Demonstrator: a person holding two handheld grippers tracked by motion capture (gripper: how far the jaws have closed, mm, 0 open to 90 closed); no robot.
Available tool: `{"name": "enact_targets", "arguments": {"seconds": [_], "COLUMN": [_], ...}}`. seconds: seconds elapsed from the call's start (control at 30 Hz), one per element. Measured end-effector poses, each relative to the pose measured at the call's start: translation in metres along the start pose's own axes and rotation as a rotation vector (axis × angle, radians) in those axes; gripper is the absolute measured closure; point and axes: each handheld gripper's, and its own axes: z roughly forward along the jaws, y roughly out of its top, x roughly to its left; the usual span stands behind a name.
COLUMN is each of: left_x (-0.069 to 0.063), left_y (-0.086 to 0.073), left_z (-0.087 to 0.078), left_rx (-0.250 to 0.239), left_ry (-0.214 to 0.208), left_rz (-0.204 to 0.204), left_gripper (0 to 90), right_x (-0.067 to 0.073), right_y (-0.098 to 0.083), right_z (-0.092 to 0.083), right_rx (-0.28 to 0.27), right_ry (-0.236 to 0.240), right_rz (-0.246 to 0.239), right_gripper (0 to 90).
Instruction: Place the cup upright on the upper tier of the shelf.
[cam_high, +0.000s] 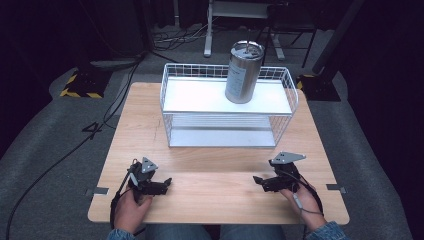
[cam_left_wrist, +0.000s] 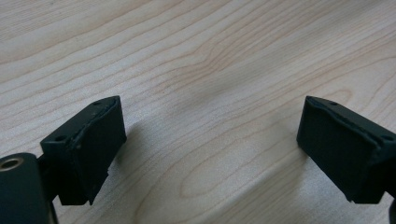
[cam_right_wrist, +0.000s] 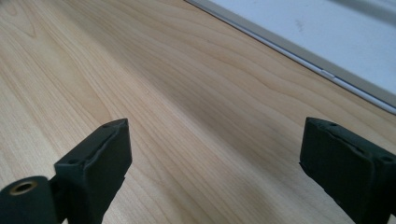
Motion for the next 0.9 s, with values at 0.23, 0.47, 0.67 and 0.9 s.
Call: {"name": "enact_targets", "arguments": {"seconds": [0.23,0.47,0.67,0.9], "left_x": [0.0,0.0,0.0,0.0], "left_y": [0.0,0.0,0.0,0.0], "left_z": [0.0,0.0,0.0,0.0], "left_rx": [-0.001,0.0,0.0,-0.001], "left_ry": [0.0,0.0,0.0,0.0], "left_rz": [0.001,0.001,0.001,0.001], "left_gripper": [8.5,8.5,8.5,8.5], "right_x": [0.004,0.004,0.005,0.005], "right_y": [-0.008,-0.014,-0.019,-0.024], "right_z": [0.006,0.015,0.022,0.026], "right_rx": [-0.004,0.043,0.053,0.002], "right_ry": [0.005,-0.013,-0.021,-0.036], "right_rz": [0.01,-0.006,-0.023,-0.01], "right_gripper": [10.5,15.8,14.3,8.2]}}
